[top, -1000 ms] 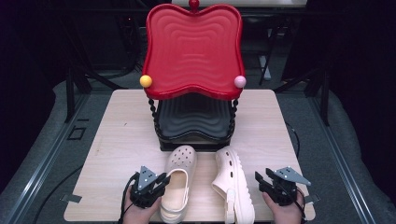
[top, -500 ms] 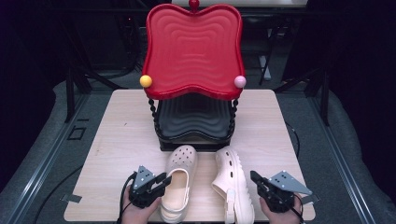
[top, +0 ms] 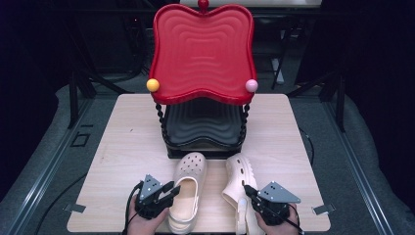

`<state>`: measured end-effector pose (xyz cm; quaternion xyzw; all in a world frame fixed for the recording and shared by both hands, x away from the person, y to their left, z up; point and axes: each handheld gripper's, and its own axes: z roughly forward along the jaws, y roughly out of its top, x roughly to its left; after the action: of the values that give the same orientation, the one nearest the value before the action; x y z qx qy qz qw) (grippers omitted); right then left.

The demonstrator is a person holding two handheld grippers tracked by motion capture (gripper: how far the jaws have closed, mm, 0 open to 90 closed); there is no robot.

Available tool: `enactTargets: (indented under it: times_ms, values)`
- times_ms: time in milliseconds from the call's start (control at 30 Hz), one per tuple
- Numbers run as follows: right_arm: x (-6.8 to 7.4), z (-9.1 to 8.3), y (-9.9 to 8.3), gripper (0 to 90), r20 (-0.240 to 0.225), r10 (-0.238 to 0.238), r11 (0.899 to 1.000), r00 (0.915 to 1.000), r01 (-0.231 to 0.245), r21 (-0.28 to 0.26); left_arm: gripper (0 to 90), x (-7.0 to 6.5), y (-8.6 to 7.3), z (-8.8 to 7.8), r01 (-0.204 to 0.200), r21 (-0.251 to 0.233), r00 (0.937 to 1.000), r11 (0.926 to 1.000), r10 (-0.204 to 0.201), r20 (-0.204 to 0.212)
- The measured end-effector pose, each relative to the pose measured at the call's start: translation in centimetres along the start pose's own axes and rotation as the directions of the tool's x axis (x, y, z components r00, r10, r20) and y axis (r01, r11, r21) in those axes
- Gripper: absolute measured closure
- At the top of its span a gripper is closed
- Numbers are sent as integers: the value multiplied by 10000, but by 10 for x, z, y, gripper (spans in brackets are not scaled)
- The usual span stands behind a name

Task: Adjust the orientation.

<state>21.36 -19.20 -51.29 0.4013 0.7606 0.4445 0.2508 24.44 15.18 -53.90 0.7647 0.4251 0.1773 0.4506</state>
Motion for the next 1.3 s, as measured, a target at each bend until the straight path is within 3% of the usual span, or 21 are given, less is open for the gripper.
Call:
enactTargets:
  times_ms: [100, 233, 433, 533, 667, 800, 1067, 1133, 1200, 1233, 1300]
  values:
    - [-3, -3, -1, 900, 66, 127, 9999, 9999, -127, 31, 660, 0, -1, 0, 22, -61, 10000, 10000, -22, -10]
    - [-16, -10, -3, 900, 249, 651, 9979, 9976, -650, -66, 641, 2, -3, -3, 24, -36, 9998, 10000, -25, -181]
    - [-32, -17, -7, 900, 596, 1361, 9906, 9889, -1351, -201, 637, 2, -4, -5, 12, -87, 10000, 10000, -12, -85]
    - [-48, -22, -12, 900, 912, 1880, 9822, 9779, -1877, -117, 625, 3, -6, -4, -52, -83, 10000, 10000, 51, -71]
    - [-61, -24, -18, 900, 1261, 2206, 9748, 9672, -2231, 55, 615, 4, -7, -6, 15, -166, 10000, 9999, -16, -46]
    - [-82, -23, -29, 900, 1427, 2945, 9523, 9449, -3027, 388, 612, 5, -8, -6, 58, -178, 10000, 9998, -59, -58]
    - [-98, -14, -41, 900, 1931, 3303, 9282, 9239, -3551, 1114, 612, 7, -8, -9, 59, -251, 9999, 9997, -61, -84]
    - [-99, -12, -43, 900, 1978, 3308, 9231, 9228, -3600, 1357, 612, 7, -9, -9, 116, -241, 9999, 9996, -118, -78]
    - [-98, -9, -44, 900, 1981, 3310, 9258, 9226, -3582, 1210, 612, 7, -9, -9, 131, -268, 9999, 9996, -133, -57]
    - [-97, -10, -43, 895, 1997, 3223, 9257, 9253, -3523, 1381, 612, 7, -9, -9, 89, -222, 9999, 9997, -90, -48]
    - [-94, -10, -42, 851, 2273, 2772, 9381, 9335, -3142, 1460, 611, 7, -9, -10, 87, -215, 10000, 9997, -88, -46]
